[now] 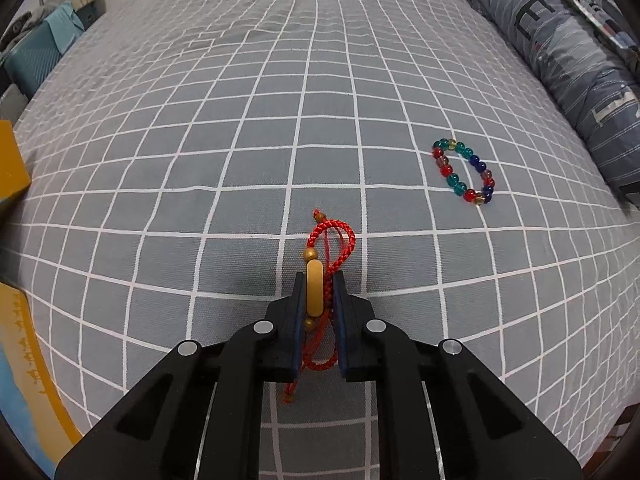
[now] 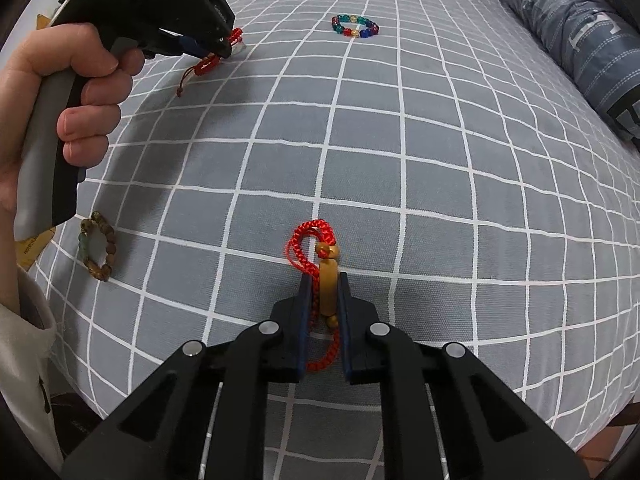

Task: Organize jewelry
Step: 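Grasp a red string bracelet with the left tool while the right tool grasps another, then carry both red string bracelets over the white box with both tools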

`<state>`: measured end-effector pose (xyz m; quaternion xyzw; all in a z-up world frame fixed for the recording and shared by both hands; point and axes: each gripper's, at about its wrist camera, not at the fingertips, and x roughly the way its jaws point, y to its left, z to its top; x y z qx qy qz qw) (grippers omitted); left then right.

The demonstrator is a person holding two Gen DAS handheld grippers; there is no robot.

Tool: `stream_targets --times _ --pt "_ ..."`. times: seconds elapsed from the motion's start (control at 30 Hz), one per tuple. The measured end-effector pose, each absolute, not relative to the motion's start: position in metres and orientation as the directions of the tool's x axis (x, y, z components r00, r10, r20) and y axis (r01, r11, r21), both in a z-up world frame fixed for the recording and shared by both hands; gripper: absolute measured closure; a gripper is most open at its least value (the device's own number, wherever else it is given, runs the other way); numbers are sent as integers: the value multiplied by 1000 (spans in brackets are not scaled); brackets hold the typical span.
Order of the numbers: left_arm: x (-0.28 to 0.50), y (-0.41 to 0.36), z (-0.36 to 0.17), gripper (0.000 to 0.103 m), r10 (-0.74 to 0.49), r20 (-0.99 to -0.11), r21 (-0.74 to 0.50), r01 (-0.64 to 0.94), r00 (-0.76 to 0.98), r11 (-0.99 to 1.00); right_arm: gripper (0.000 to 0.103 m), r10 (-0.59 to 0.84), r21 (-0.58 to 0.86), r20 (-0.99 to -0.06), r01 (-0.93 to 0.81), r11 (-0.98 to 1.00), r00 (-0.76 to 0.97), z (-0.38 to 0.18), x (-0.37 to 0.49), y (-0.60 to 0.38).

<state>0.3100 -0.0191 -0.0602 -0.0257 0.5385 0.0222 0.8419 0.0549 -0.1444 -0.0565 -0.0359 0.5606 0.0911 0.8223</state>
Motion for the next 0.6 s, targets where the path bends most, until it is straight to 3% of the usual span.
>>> stream_targets --times 0.6 --pt "271 -6 -16 91 9 -878 -23 -60 478 998 92 88 17 -890 -161 987 448 -31 54 -142"
